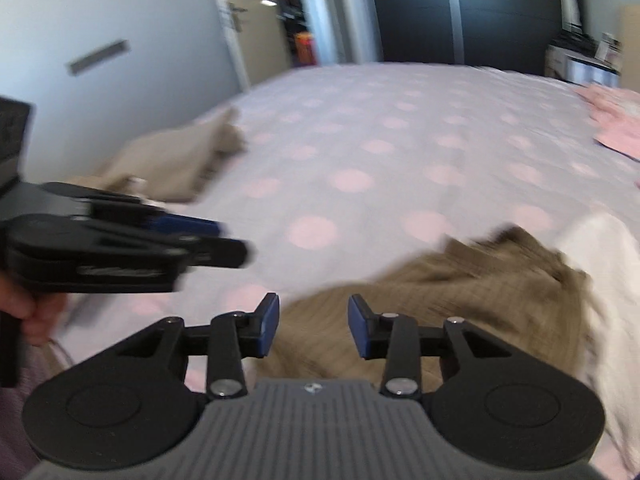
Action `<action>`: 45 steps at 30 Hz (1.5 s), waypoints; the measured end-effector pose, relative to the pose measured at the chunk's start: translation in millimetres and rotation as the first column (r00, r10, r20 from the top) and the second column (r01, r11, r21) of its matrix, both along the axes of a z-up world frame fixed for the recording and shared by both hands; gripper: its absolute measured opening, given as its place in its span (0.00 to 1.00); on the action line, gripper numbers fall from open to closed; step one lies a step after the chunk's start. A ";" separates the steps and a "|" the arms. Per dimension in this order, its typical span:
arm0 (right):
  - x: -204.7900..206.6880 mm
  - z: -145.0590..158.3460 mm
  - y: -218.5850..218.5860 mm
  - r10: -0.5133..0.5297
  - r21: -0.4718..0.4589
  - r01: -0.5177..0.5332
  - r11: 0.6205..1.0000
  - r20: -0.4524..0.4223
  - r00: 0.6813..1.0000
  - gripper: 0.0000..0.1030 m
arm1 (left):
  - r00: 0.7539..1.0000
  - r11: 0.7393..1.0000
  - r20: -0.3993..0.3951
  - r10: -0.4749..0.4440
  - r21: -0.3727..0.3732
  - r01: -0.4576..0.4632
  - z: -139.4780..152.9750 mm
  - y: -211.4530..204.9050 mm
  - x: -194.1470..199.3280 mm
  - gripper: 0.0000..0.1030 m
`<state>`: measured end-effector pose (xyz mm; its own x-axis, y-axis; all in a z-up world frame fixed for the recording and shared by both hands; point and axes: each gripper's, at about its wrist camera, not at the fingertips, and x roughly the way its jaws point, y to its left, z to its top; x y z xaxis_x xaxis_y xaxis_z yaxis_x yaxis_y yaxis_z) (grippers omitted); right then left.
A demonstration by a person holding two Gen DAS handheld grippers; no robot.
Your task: Fold clothes
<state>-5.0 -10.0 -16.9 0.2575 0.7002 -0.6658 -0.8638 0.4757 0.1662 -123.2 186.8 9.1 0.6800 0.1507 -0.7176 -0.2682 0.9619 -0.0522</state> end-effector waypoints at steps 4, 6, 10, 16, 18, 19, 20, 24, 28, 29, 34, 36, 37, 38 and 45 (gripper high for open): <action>32.7 -31.3 -20.4 -0.169 -0.107 0.168 0.980 0.001 0.986 0.58 | 0.999 0.999 -0.044 -0.031 -0.031 0.030 -25.3 -8.9 17.0 0.53; 45.3 -44.8 -26.2 -0.219 -0.153 0.216 0.964 -0.005 0.976 0.63 | 0.996 0.998 -0.068 -0.053 -0.049 0.050 -38.6 -13.8 26.8 0.56; 64.4 -65.7 -35.9 -0.278 -0.211 0.266 0.941 -0.031 0.960 0.73 | 0.990 0.996 -0.119 -0.070 -0.065 0.062 -66.1 -21.3 47.0 0.59; 75.7 -85.2 -38.0 -0.285 -0.239 0.263 0.935 -0.063 0.956 0.82 | 0.977 0.994 -0.199 -0.074 -0.089 0.058 -100.1 -22.8 69.9 0.60; 73.6 -88.6 -34.1 -0.276 -0.239 0.254 0.937 -0.064 0.959 0.82 | 0.973 0.994 -0.221 -0.069 -0.102 0.047 -109.2 -22.1 75.5 0.60; 72.6 -90.3 -32.2 -0.271 -0.239 0.249 0.939 -0.064 0.960 0.82 | 0.970 0.993 -0.232 -0.065 -0.109 0.040 -113.7 -21.6 78.2 0.60; 71.6 -92.0 -30.3 -0.266 -0.239 0.244 0.940 -0.064 0.962 0.82 | 0.968 0.992 -0.242 -0.062 -0.120 0.034 -117.5 -21.4 80.8 0.60; 67.6 -98.7 -22.6 -0.247 -0.239 0.225 0.945 -0.066 0.967 0.78 | 0.963 0.990 -0.263 -0.064 -0.139 0.028 -126.3 -22.6 87.2 0.60; 63.5 -105.4 -14.9 -0.228 -0.239 0.206 0.949 -0.067 0.971 0.20 | 0.964 0.987 -0.246 -0.098 -0.147 0.063 -122.3 -25.2 88.2 0.41; 62.5 -107.1 -13.0 -0.223 -0.239 0.201 0.950 -0.068 0.973 0.14 | 0.964 0.985 -0.242 -0.111 -0.153 0.075 -120.7 -26.0 88.3 0.32; 41.0 -95.3 2.2 -0.138 -0.191 0.118 0.974 -0.094 0.986 0.00 | 0.958 0.975 -0.233 -0.166 -0.183 0.124 -109.0 -29.3 80.7 0.03; 29.0 -87.1 9.1 -0.087 -0.161 0.069 0.985 -0.109 0.990 0.00 | 0.957 0.972 -0.221 -0.186 -0.183 0.147 -101.1 -32.2 74.1 0.00; 22.2 -83.2 12.1 -0.067 -0.154 0.050 0.987 -0.109 0.992 0.00 | 0.958 0.973 -0.217 -0.187 -0.176 0.150 -96.5 -31.9 68.5 0.00; 15.1 -79.3 14.9 -0.050 -0.150 0.033 0.988 -0.107 0.993 0.00 | 0.959 0.974 -0.214 -0.186 -0.167 0.152 -91.6 -30.8 62.6 0.00; -20.2 -68.1 26.8 0.009 -0.131 -0.020 0.991 -0.085 0.996 0.04 | 0.968 0.985 -0.198 -0.156 -0.106 0.137 -71.2 -29.3 25.7 0.00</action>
